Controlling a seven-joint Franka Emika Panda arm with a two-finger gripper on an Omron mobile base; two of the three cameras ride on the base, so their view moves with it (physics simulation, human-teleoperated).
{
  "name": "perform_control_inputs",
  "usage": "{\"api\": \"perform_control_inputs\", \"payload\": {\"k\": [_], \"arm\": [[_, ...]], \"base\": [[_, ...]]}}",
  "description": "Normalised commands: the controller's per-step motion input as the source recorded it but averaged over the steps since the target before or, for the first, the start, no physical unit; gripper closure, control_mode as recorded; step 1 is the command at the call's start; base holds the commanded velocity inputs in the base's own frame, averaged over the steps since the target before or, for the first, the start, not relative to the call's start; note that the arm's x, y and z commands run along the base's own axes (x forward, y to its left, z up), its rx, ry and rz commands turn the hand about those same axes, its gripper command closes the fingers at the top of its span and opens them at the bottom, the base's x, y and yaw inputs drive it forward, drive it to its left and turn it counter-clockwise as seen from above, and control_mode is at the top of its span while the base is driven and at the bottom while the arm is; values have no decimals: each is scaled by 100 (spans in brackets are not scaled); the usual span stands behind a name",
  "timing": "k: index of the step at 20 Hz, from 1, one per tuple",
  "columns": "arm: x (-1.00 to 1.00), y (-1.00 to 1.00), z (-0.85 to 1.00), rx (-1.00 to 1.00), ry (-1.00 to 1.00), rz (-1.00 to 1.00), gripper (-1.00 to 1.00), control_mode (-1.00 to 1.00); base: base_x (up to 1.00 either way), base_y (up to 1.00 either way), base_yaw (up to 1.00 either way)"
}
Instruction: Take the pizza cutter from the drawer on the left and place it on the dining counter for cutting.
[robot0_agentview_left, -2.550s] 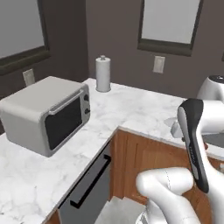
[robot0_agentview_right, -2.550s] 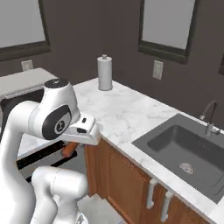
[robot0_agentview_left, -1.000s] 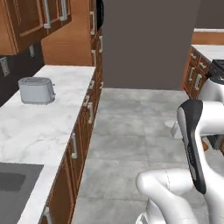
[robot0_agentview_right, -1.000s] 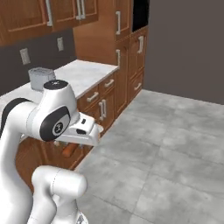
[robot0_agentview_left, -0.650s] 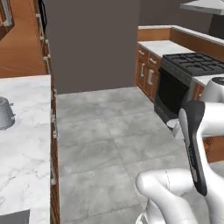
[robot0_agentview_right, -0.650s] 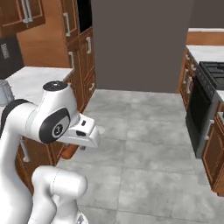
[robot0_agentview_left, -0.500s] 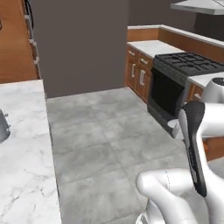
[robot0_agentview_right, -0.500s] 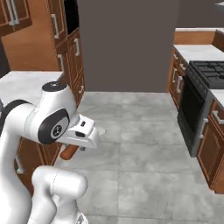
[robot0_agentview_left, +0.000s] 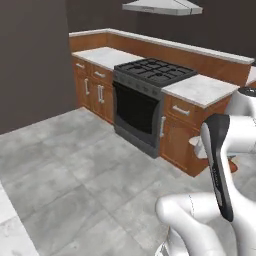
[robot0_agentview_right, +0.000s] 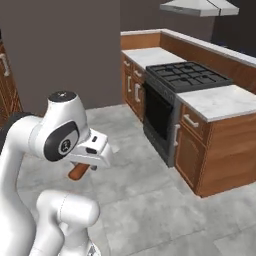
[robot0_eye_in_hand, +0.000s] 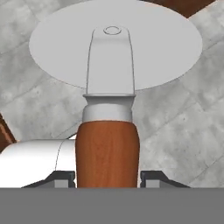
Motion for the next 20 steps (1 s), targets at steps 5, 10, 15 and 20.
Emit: {"api": "perform_control_inputs", "payload": {"k": [5,10,15,20], "arm": [[0,0,0,0,0,0,100,100],[0,0,0,0,0,0,100,100],[0,0,0,0,0,0,100,100],[0,0,0,0,0,0,100,100]], "base": [[0,-1,-92],[11,1,-87],[74,23,-63],[100,62,-36]]}}
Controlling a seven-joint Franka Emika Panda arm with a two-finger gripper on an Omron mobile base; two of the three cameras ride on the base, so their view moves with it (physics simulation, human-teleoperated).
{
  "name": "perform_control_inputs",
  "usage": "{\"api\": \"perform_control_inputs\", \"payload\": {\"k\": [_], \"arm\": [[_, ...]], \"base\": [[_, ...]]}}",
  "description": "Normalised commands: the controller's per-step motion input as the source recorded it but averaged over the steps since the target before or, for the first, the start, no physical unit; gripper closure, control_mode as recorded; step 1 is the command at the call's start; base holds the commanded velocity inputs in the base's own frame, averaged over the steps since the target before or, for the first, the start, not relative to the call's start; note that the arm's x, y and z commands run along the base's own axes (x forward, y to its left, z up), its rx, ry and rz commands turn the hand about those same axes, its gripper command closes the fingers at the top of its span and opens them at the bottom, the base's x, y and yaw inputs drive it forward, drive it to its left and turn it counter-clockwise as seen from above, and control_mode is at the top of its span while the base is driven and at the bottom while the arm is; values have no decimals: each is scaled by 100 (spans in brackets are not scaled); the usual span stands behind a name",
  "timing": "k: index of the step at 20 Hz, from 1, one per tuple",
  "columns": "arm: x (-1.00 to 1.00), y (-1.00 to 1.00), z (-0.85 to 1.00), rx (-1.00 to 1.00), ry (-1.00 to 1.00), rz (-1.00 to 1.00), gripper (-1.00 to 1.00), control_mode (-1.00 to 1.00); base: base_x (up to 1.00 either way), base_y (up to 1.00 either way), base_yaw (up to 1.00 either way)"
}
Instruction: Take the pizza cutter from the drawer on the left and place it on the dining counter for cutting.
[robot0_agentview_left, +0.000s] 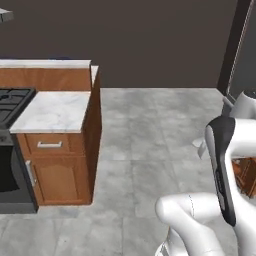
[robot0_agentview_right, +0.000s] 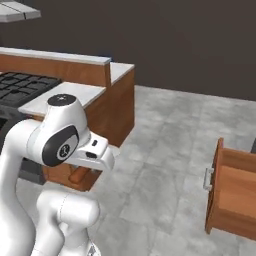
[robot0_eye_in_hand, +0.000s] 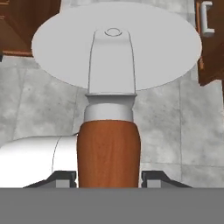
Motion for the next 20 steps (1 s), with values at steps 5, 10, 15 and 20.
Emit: {"api": "perform_control_inputs", "payload": {"k": [5,10,15,20], "arm": [[0,0,0,0,0,0,100,100],[0,0,0,0,0,0,100,100],[0,0,0,0,0,0,100,100],[0,0,0,0,0,0,100,100]], "base": [[100,65,-22],[100,11,-15],[100,0,-12],[100,0,-11]]}}
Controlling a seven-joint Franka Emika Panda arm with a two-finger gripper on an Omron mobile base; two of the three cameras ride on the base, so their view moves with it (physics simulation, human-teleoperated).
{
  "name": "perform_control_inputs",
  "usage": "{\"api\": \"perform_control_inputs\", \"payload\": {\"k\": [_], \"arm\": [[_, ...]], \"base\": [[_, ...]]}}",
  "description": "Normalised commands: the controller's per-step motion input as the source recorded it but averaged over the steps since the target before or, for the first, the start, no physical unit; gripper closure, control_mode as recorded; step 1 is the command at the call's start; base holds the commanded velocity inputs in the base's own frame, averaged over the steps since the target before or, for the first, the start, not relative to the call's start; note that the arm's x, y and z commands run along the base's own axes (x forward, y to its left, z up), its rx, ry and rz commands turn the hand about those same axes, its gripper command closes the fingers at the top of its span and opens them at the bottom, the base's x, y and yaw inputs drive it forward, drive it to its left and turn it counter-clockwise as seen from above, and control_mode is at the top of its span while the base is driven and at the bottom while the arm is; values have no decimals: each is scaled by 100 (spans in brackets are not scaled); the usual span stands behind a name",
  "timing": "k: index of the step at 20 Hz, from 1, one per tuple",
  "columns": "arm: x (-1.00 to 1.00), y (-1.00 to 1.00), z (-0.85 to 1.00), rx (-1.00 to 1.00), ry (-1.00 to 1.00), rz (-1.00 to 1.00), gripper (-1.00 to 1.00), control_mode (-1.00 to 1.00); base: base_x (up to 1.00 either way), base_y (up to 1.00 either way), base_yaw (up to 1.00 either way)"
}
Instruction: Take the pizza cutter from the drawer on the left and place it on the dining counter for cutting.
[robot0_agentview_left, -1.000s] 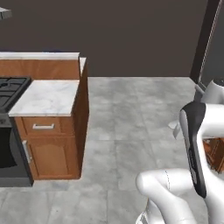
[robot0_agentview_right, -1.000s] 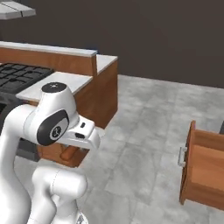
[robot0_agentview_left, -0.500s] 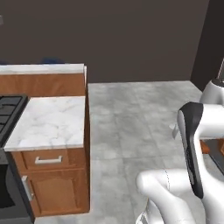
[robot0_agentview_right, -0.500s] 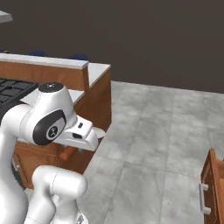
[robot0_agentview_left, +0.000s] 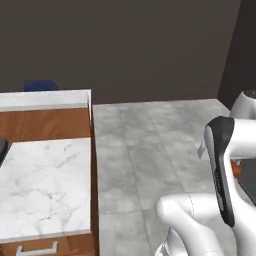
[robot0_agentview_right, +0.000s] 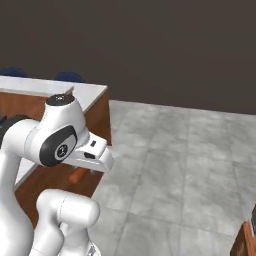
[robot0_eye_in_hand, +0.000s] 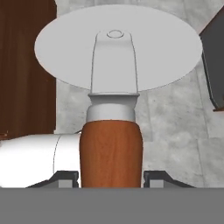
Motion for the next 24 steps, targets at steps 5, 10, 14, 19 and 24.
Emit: {"api": "perform_control_inputs", "payload": {"k": [5,10,14,19,24], "arm": [[0,0,0,0,0,0,100,100],[0,0,0,0,0,0,100,100],[0,0,0,0,0,0,100,100],[0,0,0,0,0,0,100,100],[0,0,0,0,0,0,100,100]], "base": [[100,0,-12],[100,0,-13],[100,0,-12],[100,-5,-9],[100,-16,-8]]}}
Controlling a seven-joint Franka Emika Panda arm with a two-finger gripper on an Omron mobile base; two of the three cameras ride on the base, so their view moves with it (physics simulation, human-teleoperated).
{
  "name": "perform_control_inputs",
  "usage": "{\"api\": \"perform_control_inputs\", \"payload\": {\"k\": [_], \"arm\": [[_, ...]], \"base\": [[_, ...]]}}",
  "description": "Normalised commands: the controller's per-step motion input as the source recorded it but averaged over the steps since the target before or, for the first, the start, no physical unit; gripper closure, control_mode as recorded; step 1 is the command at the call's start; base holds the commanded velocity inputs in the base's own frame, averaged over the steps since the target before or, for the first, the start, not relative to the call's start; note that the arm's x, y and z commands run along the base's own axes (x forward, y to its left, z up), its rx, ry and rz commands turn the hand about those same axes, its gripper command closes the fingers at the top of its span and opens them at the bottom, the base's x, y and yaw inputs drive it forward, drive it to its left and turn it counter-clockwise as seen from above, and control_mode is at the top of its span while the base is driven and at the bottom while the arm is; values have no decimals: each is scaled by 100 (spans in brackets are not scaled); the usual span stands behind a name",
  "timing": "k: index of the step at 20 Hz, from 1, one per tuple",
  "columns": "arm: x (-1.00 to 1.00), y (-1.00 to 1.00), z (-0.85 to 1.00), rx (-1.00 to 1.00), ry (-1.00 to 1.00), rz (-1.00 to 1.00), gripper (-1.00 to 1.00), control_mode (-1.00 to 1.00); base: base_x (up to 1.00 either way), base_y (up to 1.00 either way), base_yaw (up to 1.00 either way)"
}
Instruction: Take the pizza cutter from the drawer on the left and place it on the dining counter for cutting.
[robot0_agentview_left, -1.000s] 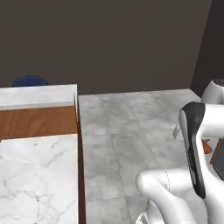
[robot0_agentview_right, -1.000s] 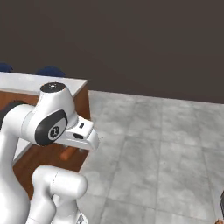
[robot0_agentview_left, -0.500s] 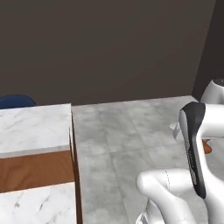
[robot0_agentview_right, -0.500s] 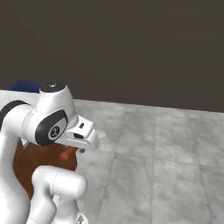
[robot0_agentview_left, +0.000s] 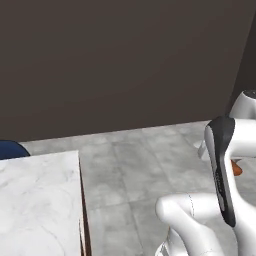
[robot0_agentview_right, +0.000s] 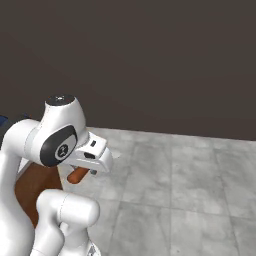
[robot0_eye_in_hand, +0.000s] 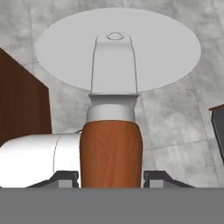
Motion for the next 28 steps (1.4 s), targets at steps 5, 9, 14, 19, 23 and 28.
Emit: {"api": "perform_control_inputs", "payload": {"k": [5,9,14,19,23,28], "arm": [[0,0,0,0,0,0,100,100],[0,0,0,0,0,0,100,100],[0,0,0,0,0,0,100,100],[0,0,0,0,0,0,100,100],[0,0,0,0,0,0,100,100],[0,0,0,0,0,0,100,100]], "base": [[100,-20,-5],[100,-15,0],[100,-30,6],[100,-40,32],[100,-42,60],[99,-43,68]]}}
